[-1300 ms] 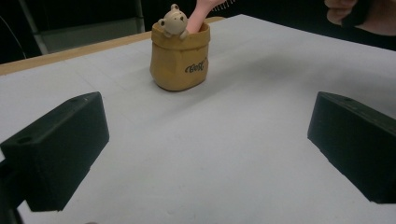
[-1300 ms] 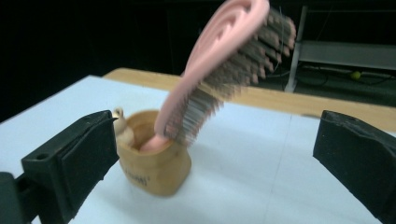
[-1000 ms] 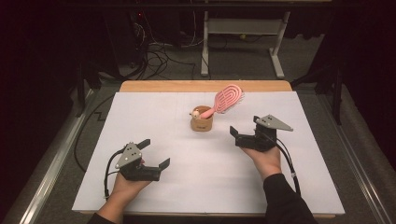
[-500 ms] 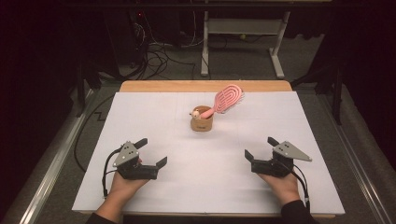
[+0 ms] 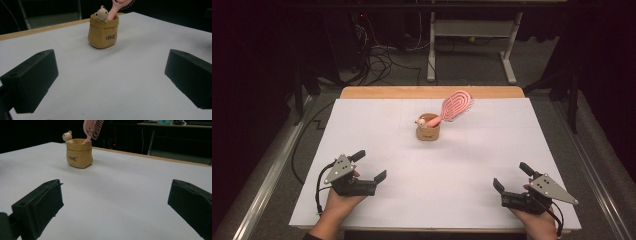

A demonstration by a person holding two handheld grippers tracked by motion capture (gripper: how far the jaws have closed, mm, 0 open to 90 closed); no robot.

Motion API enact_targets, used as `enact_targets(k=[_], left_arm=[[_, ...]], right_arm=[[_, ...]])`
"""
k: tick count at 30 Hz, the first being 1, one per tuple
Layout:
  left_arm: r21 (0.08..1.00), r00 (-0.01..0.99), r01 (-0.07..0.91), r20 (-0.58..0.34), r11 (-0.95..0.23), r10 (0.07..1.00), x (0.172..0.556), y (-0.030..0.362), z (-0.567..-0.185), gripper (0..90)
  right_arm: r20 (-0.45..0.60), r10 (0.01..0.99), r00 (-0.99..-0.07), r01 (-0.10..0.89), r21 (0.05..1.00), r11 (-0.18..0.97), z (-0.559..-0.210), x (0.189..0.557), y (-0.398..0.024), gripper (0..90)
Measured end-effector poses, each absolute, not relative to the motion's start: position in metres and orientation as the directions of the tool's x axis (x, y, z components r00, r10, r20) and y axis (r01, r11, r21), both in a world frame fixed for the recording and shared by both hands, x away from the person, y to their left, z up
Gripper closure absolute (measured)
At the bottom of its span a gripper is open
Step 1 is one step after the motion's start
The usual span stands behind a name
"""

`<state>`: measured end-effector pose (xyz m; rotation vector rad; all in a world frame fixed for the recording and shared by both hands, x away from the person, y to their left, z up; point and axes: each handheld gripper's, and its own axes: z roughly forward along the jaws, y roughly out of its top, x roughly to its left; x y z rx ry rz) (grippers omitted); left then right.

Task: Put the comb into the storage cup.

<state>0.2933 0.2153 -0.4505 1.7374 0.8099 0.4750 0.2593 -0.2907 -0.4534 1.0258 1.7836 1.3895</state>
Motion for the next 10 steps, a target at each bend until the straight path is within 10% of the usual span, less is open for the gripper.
enact_targets(k=[10], left_arm=[[0.949,0.684,0.278,-0.084,-0.152,0.725,0.2921,0.2144,-0.4518,0.0]], right_arm=[[-0.018,0.890,-0.456,0.186,0.976,0.115,-0.4503,0.2589,-0.2949,0.2]])
